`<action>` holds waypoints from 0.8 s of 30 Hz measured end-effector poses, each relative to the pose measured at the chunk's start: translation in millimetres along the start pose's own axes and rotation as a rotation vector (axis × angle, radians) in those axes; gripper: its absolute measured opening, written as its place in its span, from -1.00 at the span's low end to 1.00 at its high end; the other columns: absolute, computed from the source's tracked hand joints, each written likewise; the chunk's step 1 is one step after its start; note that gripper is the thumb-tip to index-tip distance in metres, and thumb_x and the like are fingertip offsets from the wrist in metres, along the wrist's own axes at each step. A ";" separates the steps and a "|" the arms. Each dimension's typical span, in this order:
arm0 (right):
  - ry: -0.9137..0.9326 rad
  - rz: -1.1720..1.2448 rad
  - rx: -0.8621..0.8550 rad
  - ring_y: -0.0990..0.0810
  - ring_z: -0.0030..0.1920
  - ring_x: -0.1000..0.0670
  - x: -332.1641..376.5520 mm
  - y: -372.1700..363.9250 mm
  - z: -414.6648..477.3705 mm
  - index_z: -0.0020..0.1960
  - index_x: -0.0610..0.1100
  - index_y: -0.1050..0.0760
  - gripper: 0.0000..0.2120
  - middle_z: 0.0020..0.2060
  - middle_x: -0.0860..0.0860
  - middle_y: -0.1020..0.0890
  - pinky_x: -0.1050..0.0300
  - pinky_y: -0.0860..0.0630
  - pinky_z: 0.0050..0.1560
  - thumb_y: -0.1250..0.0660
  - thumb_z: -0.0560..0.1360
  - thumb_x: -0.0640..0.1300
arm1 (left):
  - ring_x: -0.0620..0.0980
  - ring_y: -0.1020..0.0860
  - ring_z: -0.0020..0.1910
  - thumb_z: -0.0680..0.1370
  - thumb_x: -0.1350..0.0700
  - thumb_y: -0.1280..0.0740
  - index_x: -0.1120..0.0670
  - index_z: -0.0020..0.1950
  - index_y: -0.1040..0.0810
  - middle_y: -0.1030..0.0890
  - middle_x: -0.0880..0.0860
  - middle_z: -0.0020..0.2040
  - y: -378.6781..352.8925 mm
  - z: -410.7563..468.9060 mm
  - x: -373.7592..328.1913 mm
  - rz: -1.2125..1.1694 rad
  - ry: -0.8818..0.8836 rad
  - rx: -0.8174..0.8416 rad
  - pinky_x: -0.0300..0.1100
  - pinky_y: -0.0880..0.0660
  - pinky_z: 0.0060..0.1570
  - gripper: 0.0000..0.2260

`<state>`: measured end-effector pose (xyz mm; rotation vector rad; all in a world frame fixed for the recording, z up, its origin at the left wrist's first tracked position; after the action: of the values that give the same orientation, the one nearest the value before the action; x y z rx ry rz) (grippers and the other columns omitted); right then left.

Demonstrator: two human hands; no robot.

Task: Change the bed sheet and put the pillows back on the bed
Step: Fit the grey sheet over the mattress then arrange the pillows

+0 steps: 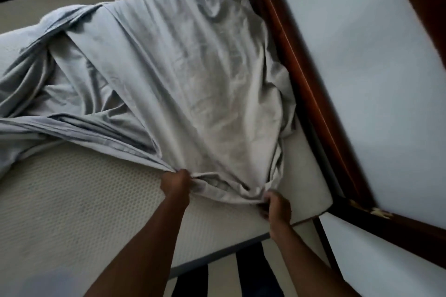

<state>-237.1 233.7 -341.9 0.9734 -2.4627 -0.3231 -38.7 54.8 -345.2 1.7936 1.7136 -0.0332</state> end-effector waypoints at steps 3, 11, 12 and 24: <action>0.056 0.178 -0.002 -0.66 -0.04 -0.15 32.6 -5.7 4.3 -0.22 -0.02 -0.65 -0.74 -0.14 -0.03 -0.70 -0.14 -0.63 0.08 -0.47 0.33 0.17 | 0.20 -0.59 -0.17 0.48 0.29 -0.42 0.15 0.05 -0.49 -0.52 0.18 -0.11 32.0 -9.0 19.8 0.045 0.080 -0.009 0.24 -0.64 -0.12 -0.80; 0.215 0.069 0.009 -0.59 -0.26 -0.05 90.0 -42.2 24.6 -0.16 -0.15 -0.45 -0.76 -0.21 -0.06 -0.60 0.12 -0.54 -0.28 -0.52 0.40 -0.13 | 0.20 -0.60 -0.22 0.56 0.25 -0.37 0.17 0.07 -0.39 -0.54 0.22 -0.11 77.4 -26.0 113.3 0.114 0.229 0.056 0.18 -0.59 0.02 -0.82; 0.235 0.028 -0.012 -0.59 -0.28 -0.06 83.3 -42.1 23.2 -0.16 -0.19 -0.47 -0.81 -0.22 -0.06 -0.60 0.11 -0.55 -0.29 -0.48 0.40 -0.16 | 0.21 -0.62 -0.22 0.55 0.24 -0.37 0.15 0.00 -0.40 -0.55 0.23 -0.11 79.5 -28.7 122.5 0.127 0.216 0.063 0.20 -0.60 0.01 -0.85; 0.380 0.053 -0.257 -0.67 -0.04 -0.20 -80.5 43.7 5.5 0.08 -0.29 -0.63 -0.68 -0.02 -0.20 -0.71 -0.06 -0.60 0.00 -0.53 0.41 -0.12 | 0.11 -0.55 -0.44 0.51 0.30 -0.24 0.28 -0.03 -0.48 -0.61 0.25 -0.26 137.6 -52.2 235.4 0.273 0.180 0.160 -0.15 -0.46 -0.43 -0.92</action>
<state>-213.9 321.1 -357.3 0.7773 -2.0406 -0.3863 98.5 296.2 -349.1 2.1942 1.6080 0.1130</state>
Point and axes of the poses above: each hand's wrist, its own z-axis towards the middle knuckle, its own y-axis out of the back of the hand, x = y × z, the point moved 2 cm from there along z, towards the middle knuckle
